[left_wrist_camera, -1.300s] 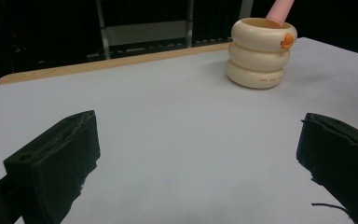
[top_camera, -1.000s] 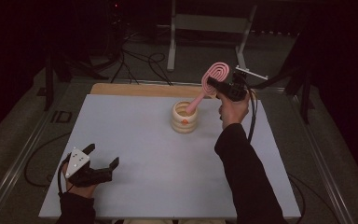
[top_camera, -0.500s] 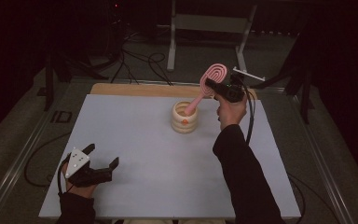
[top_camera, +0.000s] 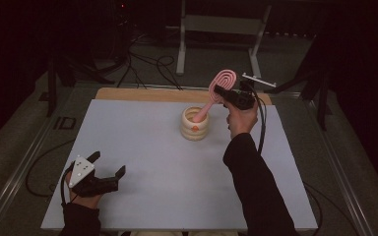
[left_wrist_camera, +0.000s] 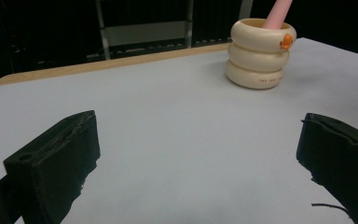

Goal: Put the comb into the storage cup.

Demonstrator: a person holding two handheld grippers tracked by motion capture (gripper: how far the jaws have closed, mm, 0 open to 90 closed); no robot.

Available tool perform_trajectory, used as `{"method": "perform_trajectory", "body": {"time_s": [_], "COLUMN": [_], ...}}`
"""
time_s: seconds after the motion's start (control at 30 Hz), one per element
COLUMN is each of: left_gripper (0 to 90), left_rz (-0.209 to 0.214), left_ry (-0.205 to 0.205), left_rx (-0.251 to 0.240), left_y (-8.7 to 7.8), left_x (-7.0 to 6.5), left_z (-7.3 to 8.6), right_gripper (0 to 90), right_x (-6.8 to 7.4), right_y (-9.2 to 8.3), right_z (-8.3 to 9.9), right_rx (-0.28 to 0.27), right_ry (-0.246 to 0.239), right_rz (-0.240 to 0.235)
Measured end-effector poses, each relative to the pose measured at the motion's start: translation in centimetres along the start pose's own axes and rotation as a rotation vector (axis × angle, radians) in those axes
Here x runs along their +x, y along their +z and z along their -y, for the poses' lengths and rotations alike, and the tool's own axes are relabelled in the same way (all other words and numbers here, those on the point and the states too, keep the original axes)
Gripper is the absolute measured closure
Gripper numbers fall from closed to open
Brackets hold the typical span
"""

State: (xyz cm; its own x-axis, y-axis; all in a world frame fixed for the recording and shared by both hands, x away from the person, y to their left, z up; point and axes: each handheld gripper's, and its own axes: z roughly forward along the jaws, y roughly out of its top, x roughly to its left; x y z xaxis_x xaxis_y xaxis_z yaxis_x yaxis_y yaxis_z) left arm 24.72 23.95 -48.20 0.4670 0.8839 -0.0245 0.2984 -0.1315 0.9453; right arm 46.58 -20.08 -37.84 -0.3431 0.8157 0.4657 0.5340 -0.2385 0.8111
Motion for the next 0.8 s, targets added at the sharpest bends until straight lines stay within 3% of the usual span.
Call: {"method": "perform_trajectory", "body": {"time_s": [0.8], "left_gripper": [0.3], "left_rz": [0.000], "left_ry": [0.000], "left_rx": [0.001], "left_y": [0.0], "left_x": [0.0], "left_z": [0.0], "right_gripper": [63.5], "right_x": [0.3], "right_y": [0.9], "right_z": [1.2], "right_rx": [0.019], "right_ry": [-0.014], "right_rz": [0.001]}}
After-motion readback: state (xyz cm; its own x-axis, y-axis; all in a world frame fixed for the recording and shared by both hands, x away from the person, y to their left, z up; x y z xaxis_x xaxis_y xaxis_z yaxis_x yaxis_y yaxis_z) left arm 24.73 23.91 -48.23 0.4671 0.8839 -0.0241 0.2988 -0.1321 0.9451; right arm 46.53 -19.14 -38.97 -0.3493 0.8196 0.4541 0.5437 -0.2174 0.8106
